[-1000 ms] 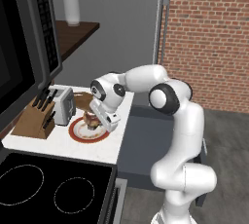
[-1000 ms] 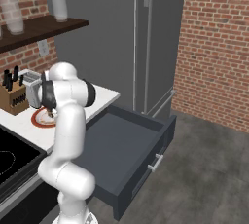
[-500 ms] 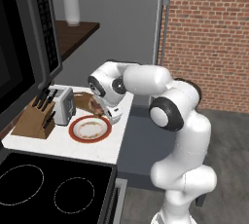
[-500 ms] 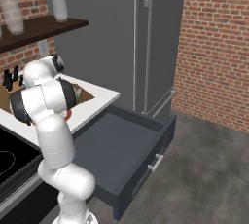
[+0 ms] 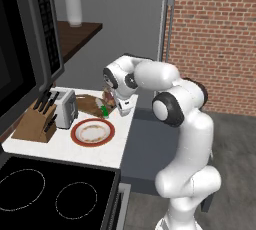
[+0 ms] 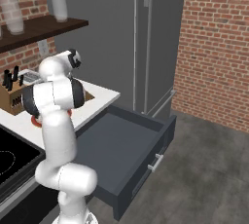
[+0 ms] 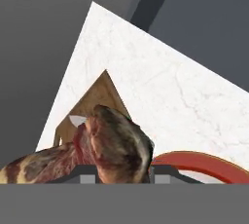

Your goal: Pick up the knife from the drawer and place it on the cutting board. Then place the meat from the plate to the cutting board.

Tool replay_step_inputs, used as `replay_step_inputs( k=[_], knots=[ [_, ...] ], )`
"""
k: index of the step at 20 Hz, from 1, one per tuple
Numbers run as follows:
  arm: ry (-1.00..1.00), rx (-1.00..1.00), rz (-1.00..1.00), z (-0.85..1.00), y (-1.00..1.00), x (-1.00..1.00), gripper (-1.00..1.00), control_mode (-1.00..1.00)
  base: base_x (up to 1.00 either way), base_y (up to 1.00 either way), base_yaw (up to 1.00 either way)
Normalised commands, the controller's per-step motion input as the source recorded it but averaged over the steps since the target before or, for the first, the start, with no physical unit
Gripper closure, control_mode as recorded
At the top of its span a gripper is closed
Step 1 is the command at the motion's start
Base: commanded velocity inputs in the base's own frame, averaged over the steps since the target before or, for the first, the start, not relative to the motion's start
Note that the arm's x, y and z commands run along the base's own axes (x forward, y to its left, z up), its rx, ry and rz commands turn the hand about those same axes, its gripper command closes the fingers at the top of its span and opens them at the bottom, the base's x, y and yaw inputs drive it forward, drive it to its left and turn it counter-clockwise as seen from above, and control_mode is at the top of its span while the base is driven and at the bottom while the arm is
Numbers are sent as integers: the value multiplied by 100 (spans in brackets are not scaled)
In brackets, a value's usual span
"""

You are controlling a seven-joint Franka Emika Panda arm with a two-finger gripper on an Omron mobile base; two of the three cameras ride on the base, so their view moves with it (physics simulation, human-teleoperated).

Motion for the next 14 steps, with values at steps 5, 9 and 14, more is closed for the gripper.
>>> replay_step_inputs(
  k=[5, 9, 14],
  knots=[
    [12, 8, 1, 15, -1, 97, 100, -100, 0, 0, 0],
    [13, 3, 5, 18, 16, 85, 100, -100, 0, 0, 0],
    [17, 0, 6, 5, 29, 70, 100, -100, 0, 0, 0]
  ],
)
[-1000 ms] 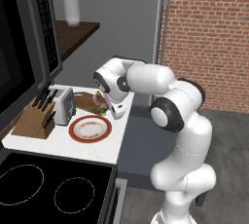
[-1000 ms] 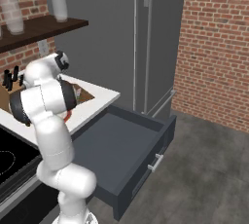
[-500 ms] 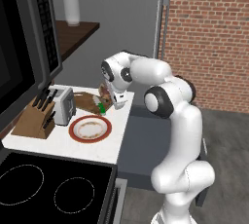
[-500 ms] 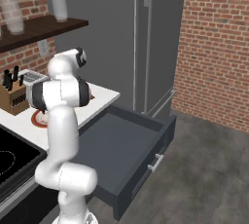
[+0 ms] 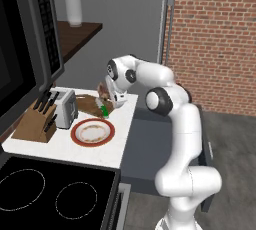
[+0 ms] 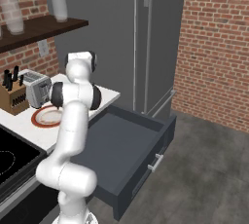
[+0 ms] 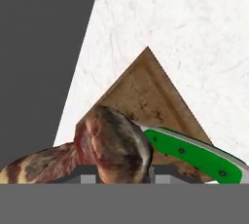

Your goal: Pick up the knife from the drawer and place it on the cutting board. Then place the meat from the plate to the cutting board.

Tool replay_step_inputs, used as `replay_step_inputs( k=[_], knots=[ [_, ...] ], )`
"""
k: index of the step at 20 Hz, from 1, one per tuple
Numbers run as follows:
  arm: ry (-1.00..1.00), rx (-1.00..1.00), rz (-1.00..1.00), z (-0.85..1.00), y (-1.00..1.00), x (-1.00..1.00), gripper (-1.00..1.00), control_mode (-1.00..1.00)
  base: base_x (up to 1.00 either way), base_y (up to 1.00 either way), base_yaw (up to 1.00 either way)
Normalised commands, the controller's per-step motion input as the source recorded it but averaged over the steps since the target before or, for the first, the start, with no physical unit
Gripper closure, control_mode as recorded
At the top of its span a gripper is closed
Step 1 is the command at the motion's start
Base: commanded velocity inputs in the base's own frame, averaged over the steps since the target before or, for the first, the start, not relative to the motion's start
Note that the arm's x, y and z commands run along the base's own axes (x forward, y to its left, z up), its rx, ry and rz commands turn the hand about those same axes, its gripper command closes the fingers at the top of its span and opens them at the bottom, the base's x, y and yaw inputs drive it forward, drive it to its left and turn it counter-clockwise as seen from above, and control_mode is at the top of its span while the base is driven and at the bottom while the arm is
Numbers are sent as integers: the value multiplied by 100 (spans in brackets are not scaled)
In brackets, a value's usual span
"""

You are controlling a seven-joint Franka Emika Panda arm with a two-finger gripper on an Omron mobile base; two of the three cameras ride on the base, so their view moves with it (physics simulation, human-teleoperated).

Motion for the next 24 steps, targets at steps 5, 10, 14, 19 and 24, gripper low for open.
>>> replay_step_inputs(
  k=[5, 10, 14, 19, 24],
  knots=[
    [20, 0, 8, 0, 44, 47, 100, -100, 0, 0, 0],
    [17, 0, 8, 1, 46, 41, 100, -100, 0, 0, 0],
    [10, 0, 0, 22, 20, 43, 100, -100, 0, 0, 0],
    [12, -3, 0, 30, 18, 28, -100, -100, 0, 0, 0],
    [8, -1, 0, 59, -1, 9, -100, -100, 0, 0, 0]
  ],
)
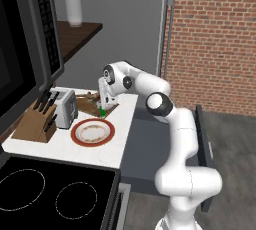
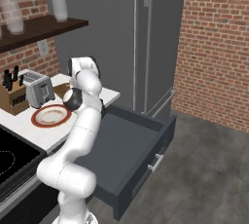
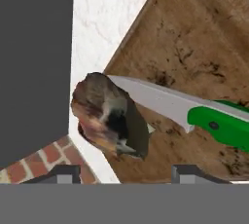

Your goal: Pick up the knife from the drawer and place it on the cutting board. Then place the meat from the plate to the cutting board.

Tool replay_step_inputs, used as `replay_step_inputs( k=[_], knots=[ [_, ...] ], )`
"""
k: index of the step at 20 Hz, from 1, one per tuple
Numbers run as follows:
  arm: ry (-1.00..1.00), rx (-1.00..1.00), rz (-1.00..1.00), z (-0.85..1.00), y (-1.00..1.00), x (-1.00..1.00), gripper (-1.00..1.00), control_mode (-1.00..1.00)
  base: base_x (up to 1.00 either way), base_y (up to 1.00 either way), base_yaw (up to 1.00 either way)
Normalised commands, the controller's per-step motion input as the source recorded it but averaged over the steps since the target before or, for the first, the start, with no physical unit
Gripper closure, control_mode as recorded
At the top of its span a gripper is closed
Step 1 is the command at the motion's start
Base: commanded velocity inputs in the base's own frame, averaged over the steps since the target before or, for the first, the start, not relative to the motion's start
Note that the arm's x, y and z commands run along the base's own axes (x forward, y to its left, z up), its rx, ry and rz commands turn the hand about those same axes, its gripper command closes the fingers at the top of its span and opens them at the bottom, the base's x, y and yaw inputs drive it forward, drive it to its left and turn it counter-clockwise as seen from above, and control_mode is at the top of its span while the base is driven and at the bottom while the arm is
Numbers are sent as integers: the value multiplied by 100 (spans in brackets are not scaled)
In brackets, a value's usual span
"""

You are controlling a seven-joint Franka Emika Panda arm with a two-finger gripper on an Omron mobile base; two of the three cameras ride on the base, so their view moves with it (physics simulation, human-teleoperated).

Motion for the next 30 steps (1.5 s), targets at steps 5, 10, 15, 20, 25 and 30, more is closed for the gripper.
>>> replay_step_inputs(
  k=[5, 10, 15, 20, 25, 30],
  knots=[
    [0, 0, 0, 90, -22, -28, -100, -100, 0, 0, 0],
    [1, 0, 0, 77, -24, -85, -100, -100, 0, 0, 0],
    [5, 0, -1, 42, -24, -100, -100, -100, 0, 0, 0],
    [2, 0, -4, 14, -59, -100, -100, -100, 0, 0, 0],
    [0, 1, -10, 13, -100, -100, -100, -100, 0, 0, 0],
    [8, 4, -13, 22, -100, -100, -100, -100, 0, 0, 0]
  ],
)
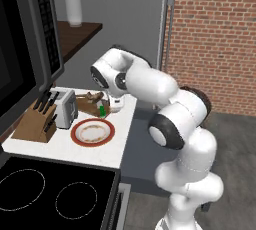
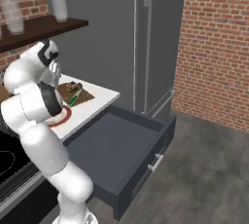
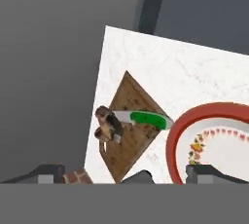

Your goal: Pick up the knife from the drawer and place it on the cutting board. Then place the meat from the plate to the cutting board.

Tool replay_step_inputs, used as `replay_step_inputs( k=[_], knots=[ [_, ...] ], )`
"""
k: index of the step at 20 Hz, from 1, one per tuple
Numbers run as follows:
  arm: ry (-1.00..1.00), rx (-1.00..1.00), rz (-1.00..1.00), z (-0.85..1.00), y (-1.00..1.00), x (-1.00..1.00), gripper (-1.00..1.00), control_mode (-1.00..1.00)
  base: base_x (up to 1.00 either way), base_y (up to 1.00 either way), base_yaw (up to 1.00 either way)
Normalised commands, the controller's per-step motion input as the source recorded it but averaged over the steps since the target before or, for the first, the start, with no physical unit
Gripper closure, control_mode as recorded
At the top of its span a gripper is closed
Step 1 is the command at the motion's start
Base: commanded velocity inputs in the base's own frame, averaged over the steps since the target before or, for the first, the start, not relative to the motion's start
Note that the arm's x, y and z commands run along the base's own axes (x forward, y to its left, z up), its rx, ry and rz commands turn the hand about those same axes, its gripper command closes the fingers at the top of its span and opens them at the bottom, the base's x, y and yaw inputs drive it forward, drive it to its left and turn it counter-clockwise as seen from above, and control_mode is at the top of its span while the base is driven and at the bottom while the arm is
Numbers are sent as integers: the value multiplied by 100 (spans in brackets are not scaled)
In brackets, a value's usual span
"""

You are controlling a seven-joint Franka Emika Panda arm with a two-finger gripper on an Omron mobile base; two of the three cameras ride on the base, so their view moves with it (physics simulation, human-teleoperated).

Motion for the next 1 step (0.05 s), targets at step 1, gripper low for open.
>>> replay_step_inputs(
  k=[1],
  knots=[
    [6, 3, -11, 24, -100, -100, -100, -100, 0, 0, 0]
  ],
)
